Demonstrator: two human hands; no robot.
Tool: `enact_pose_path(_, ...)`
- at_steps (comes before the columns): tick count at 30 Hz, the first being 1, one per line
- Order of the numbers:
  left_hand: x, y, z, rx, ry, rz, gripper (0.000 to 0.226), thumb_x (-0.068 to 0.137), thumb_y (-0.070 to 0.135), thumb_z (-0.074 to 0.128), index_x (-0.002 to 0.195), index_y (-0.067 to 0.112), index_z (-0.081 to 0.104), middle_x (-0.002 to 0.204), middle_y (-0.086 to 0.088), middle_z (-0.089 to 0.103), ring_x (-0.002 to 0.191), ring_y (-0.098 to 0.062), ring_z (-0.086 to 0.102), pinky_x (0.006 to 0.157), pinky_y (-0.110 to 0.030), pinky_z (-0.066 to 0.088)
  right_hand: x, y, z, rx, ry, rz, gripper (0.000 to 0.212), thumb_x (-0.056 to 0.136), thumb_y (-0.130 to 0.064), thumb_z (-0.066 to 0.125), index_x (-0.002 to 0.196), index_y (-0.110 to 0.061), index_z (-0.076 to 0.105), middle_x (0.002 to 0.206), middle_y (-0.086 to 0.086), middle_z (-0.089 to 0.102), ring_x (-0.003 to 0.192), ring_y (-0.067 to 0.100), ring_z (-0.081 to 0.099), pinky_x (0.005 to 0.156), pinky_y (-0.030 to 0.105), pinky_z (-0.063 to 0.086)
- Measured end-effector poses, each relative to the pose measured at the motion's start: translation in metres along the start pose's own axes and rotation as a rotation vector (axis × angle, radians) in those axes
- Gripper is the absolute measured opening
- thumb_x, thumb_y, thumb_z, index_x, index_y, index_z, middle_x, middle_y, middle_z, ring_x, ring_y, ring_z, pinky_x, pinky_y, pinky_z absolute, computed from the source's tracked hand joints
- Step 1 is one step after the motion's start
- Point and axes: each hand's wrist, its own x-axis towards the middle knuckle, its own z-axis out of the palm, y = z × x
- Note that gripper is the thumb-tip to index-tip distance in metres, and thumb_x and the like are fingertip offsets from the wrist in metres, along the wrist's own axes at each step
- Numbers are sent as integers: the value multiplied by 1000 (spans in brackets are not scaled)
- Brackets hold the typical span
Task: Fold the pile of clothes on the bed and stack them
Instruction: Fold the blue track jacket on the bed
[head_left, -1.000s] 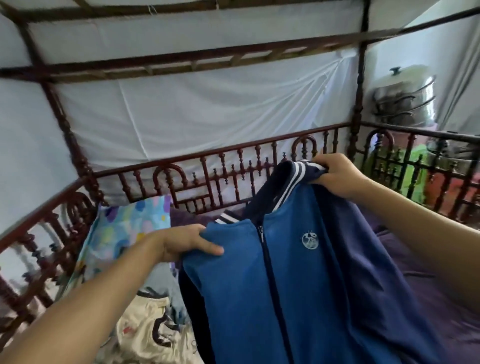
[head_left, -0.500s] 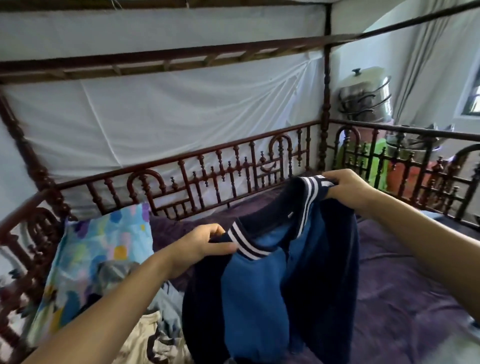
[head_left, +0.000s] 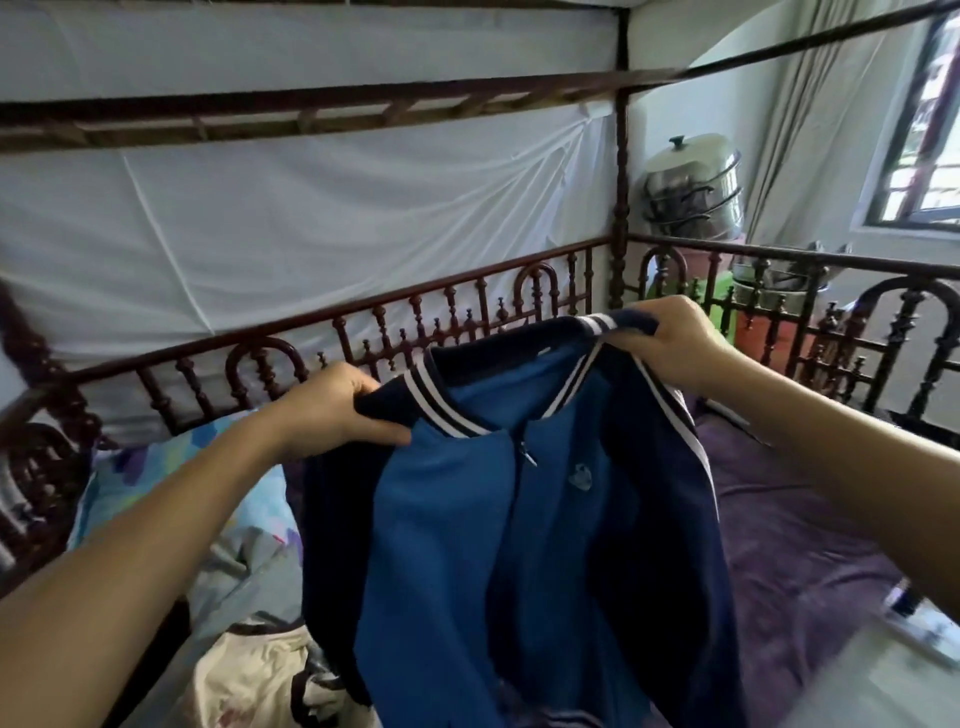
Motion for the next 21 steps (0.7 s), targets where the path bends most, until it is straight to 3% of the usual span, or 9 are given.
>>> enact_pose_path(2,-2,-7,-10,-8,-56,-79,26,64,34,85,75,13,76,76,-4,74,73,-17,70,67,-33,54,0,-9,-6,-63,45,-68,11,85,-27,70,93,-22,76,66,-14,65,63,-2,54,62,21,43)
enact_pose_path(4,-5,-16,-23,-213,97,-35,31,65,30,81,79,3,73,76,-9,71,72,-24,66,68,-33,51,-2,-20,-14,-57,67,-117,10,85,-27,70,92,-27,76,57,-20,59,55,-8,51,53,7,35)
enact_pose_path(7,-4,-29,-42,-519,320,-23,35,62,28,80,80,2,65,67,-6,67,57,-18,61,54,-20,51,-6,-34,-28,39,-32,-93,7,85,-33,70,88,-32,76,60,-12,57,51,-4,45,51,12,37)
enact_pose_path(10,13,-30,-40,-254,516,-35,27,75,28,79,65,10,63,43,11,51,38,-3,43,41,-15,36,-15,-44,-30,74,-191,-42,24,89,-32,67,66,-33,70,49,-17,49,45,-4,42,47,11,34)
enact_pose_path(13,35,-21,-36,-238,563,-11,23,81,29,75,72,9,67,60,-2,61,55,-12,50,58,-26,41,-25,-36,-25,160,-202,34,38,93,-26,63,56,-34,63,47,-19,46,44,-5,41,47,10,33)
enact_pose_path(15,52,-14,-34,-219,546,7,21,81,28,73,82,7,68,77,-14,66,70,-17,55,69,-33,44,-29,-20,-22,213,-163,63,25,94,-23,61,70,-29,66,60,-17,50,56,-4,44,58,15,38)
enact_pose_path(17,75,-7,-28,-98,540,-9,23,76,35,70,80,13,67,84,-15,69,76,-20,59,75,-35,47,-31,3,-19,241,-144,109,12,94,-23,61,85,-18,67,70,-13,55,66,-1,50,66,24,44)
enact_pose_path(19,101,-2,-12,93,582,-55,17,78,37,68,78,20,63,88,-12,70,85,-29,64,78,-39,49,-31,30,-13,279,-147,209,19,94,-22,61,96,-4,66,82,0,60,77,10,55,79,45,50)
enact_pose_path(21,128,2,9,298,658,-121,11,82,33,66,80,23,62,94,-13,69,93,-36,63,74,-38,45,-32,58,-6,330,-139,313,18,93,-19,61,94,-1,65,86,7,61,81,19,57,90,54,48)
